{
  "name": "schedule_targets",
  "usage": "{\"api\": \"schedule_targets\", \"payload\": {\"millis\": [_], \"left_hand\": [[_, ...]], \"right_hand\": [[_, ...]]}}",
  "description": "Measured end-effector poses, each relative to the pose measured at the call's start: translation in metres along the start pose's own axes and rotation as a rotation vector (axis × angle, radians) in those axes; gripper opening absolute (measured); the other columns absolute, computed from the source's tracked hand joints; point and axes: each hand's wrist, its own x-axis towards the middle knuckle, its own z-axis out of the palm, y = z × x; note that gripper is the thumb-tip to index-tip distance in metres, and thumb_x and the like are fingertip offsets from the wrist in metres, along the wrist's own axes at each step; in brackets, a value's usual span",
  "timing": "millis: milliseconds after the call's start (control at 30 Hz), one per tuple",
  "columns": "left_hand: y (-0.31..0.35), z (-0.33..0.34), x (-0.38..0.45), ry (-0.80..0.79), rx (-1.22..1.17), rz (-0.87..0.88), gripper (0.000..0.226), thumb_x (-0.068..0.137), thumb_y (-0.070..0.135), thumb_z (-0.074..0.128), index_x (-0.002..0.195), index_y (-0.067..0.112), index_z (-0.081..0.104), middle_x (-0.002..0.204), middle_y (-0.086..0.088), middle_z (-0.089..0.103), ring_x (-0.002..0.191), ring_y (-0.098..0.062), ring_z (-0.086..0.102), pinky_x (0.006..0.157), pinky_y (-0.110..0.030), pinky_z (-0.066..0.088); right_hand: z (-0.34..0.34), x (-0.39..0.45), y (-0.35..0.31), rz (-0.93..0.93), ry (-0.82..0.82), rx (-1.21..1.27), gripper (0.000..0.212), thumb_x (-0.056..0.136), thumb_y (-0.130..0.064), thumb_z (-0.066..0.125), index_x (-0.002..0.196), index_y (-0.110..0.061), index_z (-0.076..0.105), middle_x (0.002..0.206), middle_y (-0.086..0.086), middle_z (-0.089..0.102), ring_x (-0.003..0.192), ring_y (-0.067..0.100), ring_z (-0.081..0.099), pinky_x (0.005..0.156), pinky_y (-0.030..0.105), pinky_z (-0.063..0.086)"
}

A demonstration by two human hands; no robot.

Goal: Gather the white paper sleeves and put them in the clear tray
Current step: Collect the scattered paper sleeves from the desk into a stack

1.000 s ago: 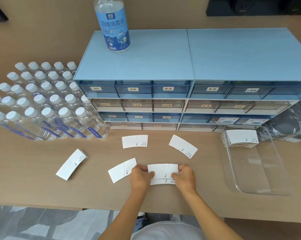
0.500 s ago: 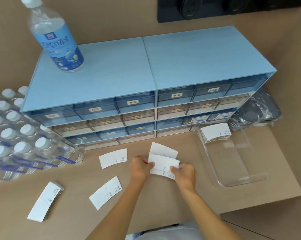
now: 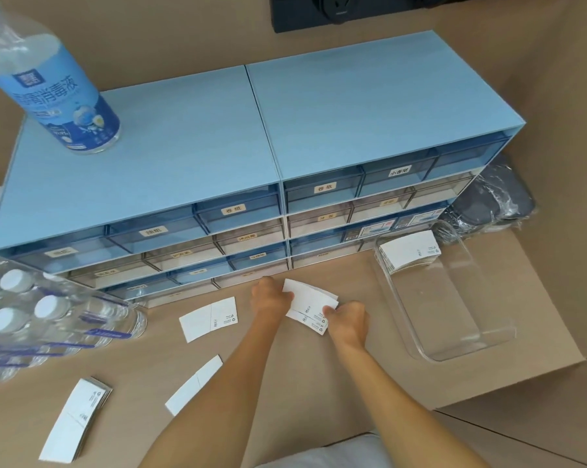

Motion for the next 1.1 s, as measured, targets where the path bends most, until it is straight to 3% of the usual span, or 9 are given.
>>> {"api": "schedule_targets", "payload": {"millis": [267, 367, 433, 500, 633, 800, 967, 1100], "left_hand": [[-0.003, -0.004, 0.001, -0.004, 0.016, 0.012, 0.026, 0.083, 0.020, 0.071, 0.107, 0.008, 0.071, 0.109, -0.012, 0.073, 0.105, -0.029, 0.067, 0.079, -0.032, 0.054], [-0.010, -0.001, 0.000, -0.054, -0.034, 0.027, 0.022, 0.084, 0.018, 0.072, 0.104, 0.009, 0.075, 0.104, -0.010, 0.076, 0.099, -0.027, 0.070, 0.082, -0.033, 0.057], [-0.016, -0.001, -0.004, -0.048, -0.096, 0.026, 0.012, 0.082, 0.018, 0.075, 0.092, 0.011, 0.073, 0.094, -0.009, 0.073, 0.090, -0.025, 0.068, 0.079, -0.033, 0.055], [-0.028, -0.001, -0.010, -0.031, -0.187, 0.011, 0.014, 0.080, 0.017, 0.078, 0.085, 0.014, 0.065, 0.087, -0.004, 0.066, 0.083, -0.022, 0.063, 0.076, -0.032, 0.052], [-0.068, -0.009, -0.026, -0.003, -0.348, 0.005, 0.022, 0.078, 0.014, 0.080, 0.088, 0.010, 0.061, 0.082, 0.001, 0.060, 0.075, -0.017, 0.058, 0.063, -0.027, 0.046], [-0.116, -0.027, -0.042, 0.091, -0.496, -0.109, 0.020, 0.078, 0.014, 0.079, 0.083, 0.005, 0.062, 0.080, -0.006, 0.064, 0.072, -0.018, 0.061, 0.066, -0.029, 0.048], [-0.142, -0.058, -0.038, 0.219, -0.622, -0.190, 0.023, 0.082, 0.022, 0.078, 0.080, 0.005, 0.062, 0.075, -0.001, 0.063, 0.073, -0.022, 0.060, 0.060, -0.028, 0.044], [-0.155, -0.082, -0.028, 0.286, -0.659, -0.278, 0.024, 0.080, 0.027, 0.079, 0.079, 0.010, 0.062, 0.084, -0.008, 0.067, 0.077, -0.029, 0.064, 0.073, -0.034, 0.054]], "right_hand": [[0.001, 0.002, 0.001, 0.022, -0.008, 0.092, 0.042, 0.073, -0.013, 0.074, 0.042, -0.013, 0.045, 0.050, 0.005, 0.053, 0.055, 0.026, 0.049, 0.053, 0.028, 0.039], [-0.001, 0.001, 0.003, 0.034, -0.020, 0.171, 0.021, 0.074, -0.010, 0.075, 0.064, -0.010, 0.056, 0.070, 0.008, 0.064, 0.063, 0.025, 0.058, 0.055, 0.024, 0.044], [-0.001, -0.001, 0.006, 0.034, -0.048, 0.235, 0.014, 0.075, -0.007, 0.075, 0.081, -0.007, 0.062, 0.078, 0.009, 0.068, 0.062, 0.018, 0.062, 0.048, 0.021, 0.043], [0.000, -0.004, 0.010, 0.036, -0.113, 0.270, 0.011, 0.077, -0.006, 0.074, 0.083, -0.005, 0.065, 0.080, 0.013, 0.072, 0.060, 0.017, 0.065, 0.049, 0.021, 0.047], [0.006, -0.017, 0.017, 0.023, -0.233, 0.232, 0.014, 0.078, -0.003, 0.074, 0.079, -0.004, 0.060, 0.085, 0.019, 0.072, 0.076, 0.032, 0.070, 0.074, 0.045, 0.060], [0.031, -0.039, 0.006, -0.089, -0.361, 0.121, 0.014, 0.078, -0.005, 0.073, 0.077, -0.007, 0.059, 0.076, 0.006, 0.068, 0.066, 0.019, 0.065, 0.059, 0.028, 0.050], [0.072, -0.058, -0.024, -0.206, -0.437, -0.002, 0.009, 0.078, -0.005, 0.073, 0.081, -0.001, 0.066, 0.079, 0.008, 0.071, 0.064, 0.018, 0.065, 0.054, 0.023, 0.048], [0.104, -0.064, -0.049, -0.314, -0.472, -0.111, 0.011, 0.076, -0.006, 0.074, 0.068, -0.005, 0.066, 0.078, 0.011, 0.074, 0.059, 0.015, 0.064, 0.049, 0.019, 0.046]]}}
